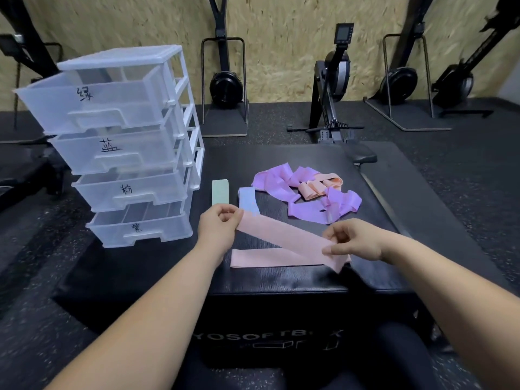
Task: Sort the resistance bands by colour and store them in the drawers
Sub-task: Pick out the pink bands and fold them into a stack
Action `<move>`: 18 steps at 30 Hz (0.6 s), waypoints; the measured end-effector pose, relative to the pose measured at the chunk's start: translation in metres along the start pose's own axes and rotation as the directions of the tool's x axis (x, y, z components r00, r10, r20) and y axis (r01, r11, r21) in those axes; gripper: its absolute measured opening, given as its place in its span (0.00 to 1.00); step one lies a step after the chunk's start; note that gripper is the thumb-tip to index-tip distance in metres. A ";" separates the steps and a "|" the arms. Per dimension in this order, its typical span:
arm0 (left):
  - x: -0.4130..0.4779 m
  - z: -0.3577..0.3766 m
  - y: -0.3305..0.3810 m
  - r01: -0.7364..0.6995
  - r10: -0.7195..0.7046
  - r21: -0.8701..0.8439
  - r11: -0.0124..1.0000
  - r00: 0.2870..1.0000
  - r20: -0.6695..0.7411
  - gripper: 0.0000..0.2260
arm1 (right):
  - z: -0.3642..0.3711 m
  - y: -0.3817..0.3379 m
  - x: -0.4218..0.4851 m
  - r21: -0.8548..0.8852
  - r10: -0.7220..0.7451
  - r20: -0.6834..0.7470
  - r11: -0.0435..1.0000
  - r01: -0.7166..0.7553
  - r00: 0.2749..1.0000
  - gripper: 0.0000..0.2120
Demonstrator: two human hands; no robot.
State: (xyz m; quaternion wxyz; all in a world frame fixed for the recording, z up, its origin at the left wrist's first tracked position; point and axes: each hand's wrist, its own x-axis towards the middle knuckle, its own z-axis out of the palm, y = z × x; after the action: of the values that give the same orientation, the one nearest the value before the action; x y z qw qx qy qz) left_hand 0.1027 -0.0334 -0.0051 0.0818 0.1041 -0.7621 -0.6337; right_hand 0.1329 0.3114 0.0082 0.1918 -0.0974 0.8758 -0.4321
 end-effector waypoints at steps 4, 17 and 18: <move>-0.005 -0.006 -0.023 0.004 -0.003 0.035 0.999 1.000 -0.024 0.02 | -0.006 0.014 -0.006 0.017 0.050 0.045 0.999 -0.051 0.998 0.15; -0.013 -0.015 -0.060 -0.043 0.057 0.304 0.952 0.998 -0.037 0.02 | 0.005 0.051 -0.006 0.121 0.070 -0.369 0.992 -0.026 0.927 0.14; -0.014 -0.015 -0.062 -0.047 0.060 0.316 0.948 0.998 -0.031 0.02 | 0.009 0.052 -0.006 0.114 0.063 -0.429 0.993 -0.016 0.901 0.14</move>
State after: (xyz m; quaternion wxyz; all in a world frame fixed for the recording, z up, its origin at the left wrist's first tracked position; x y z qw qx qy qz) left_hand 0.1232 -0.0549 -0.0637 0.0964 0.1078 -0.8543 -0.4993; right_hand 0.1416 0.3385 -0.0366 0.0070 0.0289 0.8737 -0.4855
